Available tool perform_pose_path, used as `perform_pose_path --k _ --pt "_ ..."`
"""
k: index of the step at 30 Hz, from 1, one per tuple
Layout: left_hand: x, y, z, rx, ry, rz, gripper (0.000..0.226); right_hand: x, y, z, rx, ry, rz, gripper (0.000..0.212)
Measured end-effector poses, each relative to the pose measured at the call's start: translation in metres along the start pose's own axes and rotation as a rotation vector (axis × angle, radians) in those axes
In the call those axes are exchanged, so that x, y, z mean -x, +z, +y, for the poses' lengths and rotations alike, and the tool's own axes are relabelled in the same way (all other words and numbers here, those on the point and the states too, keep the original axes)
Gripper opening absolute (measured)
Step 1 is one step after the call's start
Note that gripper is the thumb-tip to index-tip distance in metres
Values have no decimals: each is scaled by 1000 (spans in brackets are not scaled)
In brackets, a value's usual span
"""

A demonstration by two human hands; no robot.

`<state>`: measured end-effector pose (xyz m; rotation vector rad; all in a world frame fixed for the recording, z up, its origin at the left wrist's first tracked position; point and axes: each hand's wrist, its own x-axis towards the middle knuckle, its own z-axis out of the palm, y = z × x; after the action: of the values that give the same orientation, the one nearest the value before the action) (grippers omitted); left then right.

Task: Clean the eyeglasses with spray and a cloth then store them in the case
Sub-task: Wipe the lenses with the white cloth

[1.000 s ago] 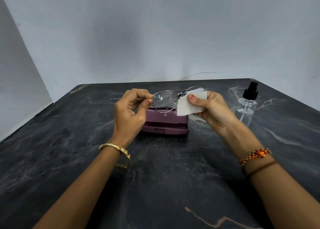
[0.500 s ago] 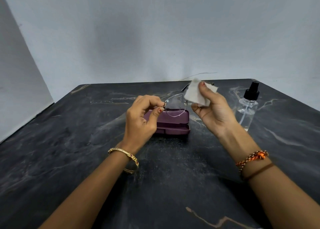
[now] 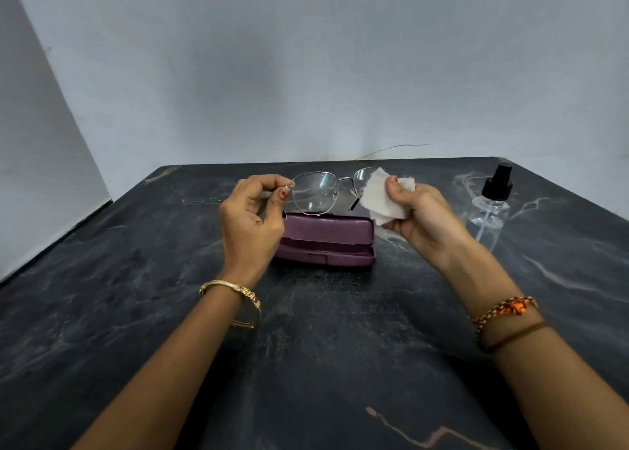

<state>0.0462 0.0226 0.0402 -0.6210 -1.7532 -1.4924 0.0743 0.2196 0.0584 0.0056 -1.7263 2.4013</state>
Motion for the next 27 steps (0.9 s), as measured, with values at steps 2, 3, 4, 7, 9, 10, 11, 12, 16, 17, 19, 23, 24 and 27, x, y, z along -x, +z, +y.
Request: perform_pose_path --k 2,3,4,7,9,10,11,12,16,17,19,23,24,27 --pt "-1 1 0 7 -29 27 22 -1 3 4 -79 30 46 12" --pt "-1 1 -1 8 -41 37 22 -1 4 6 -109 44 66 12" --pt "-1 2 -1 8 -54 43 24 -1 5 9 -132 57 88 13" --pt "0 5 -4 23 -84 55 28 -5 5 16 -165 66 160 15" --pt "0 6 -6 27 -86 66 29 -7 3 19 -213 66 203 15" --pt "-1 5 -7 17 -76 78 29 -8 2 20 -250 64 221 15" --pt "-2 4 -8 8 -62 94 28 -8 1 20 -291 59 236 14" --pt "-4 2 -8 5 -49 117 28 -9 1 20 -322 56 248 14" --pt "-11 -4 -9 67 -61 241 28 -7 3 20 -379 46 235 17" --pt "-12 -4 -10 84 -65 257 28 -6 5 20 -388 39 214 19" --pt "-13 -4 -11 98 -62 278 28 -4 8 19 -407 23 167 23" --pt "-14 -6 -11 129 -38 313 28 2 16 17 -430 0 66 28" --pt "-15 -6 -12 139 -37 322 27 4 18 17 -440 -3 38 29" --pt "-17 -8 -13 163 -27 360 24 9 27 18 -429 6 -38 31"
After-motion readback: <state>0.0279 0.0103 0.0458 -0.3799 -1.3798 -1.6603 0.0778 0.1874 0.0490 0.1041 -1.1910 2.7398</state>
